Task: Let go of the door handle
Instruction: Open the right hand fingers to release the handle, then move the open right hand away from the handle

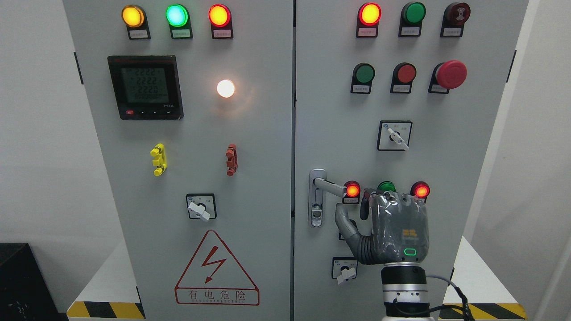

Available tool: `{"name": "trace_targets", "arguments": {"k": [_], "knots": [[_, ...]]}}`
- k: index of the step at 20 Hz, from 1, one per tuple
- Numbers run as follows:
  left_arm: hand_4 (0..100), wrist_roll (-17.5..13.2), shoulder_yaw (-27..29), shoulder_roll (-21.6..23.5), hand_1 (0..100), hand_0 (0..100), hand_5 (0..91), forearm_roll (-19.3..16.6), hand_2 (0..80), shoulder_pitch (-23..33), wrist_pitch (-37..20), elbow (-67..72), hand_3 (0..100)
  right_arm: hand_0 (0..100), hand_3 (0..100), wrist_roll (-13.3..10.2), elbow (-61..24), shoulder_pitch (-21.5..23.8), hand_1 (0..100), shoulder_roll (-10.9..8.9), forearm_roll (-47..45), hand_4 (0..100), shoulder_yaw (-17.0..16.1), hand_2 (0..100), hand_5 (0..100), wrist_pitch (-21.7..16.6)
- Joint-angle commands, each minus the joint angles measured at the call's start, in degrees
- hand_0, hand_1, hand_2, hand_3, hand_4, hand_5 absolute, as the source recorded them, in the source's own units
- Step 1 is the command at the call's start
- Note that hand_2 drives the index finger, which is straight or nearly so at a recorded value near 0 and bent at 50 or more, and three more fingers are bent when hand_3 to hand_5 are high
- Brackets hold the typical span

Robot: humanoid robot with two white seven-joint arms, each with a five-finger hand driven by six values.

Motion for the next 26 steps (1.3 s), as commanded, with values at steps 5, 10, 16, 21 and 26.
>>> {"name": "trace_targets", "arguments": {"k": [5, 10, 16, 21, 26], "knots": [[1, 0.0, -1.2, 0.0, 0, 0, 0.0, 0.0, 2.4, 0.0, 0.0, -1.1, 9, 42, 94, -0.4, -7.9, 7.5, 30, -0.46, 0.0, 82, -0.3, 54, 80, -2.7], [1, 0.0, -1.2, 0.0, 0, 0, 0.0, 0.0, 2.2, 0.0, 0.0, -1.1, 9, 38, 61, -0.7, -11.4, 10.0, 27, -0.46, 0.0, 50, -2.2, 35, 42, -4.2], [1, 0.0, -1.2, 0.0, 0, 0, 0.0, 0.0, 2.2, 0.0, 0.0, -1.1, 9, 32, 19, -0.7, -14.7, 10.4, 26, -0.29, 0.0, 14, -5.7, 15, 4, -7.8], [1, 0.0, -1.2, 0.0, 0, 0, 0.0, 0.0, 2.2, 0.0, 0.0, -1.1, 9, 30, 0, -0.8, -16.0, 10.1, 26, -0.02, 0.0, 0, -5.9, 0, 0, -7.9], [1, 0.0, -1.2, 0.0, 0, 0, 0.0, 0.0, 2.2, 0.0, 0.0, -1.1, 9, 27, 0, -2.4, -16.1, 10.1, 27, -0.02, -0.1, 0, -5.9, 0, 0, -7.9]]}}
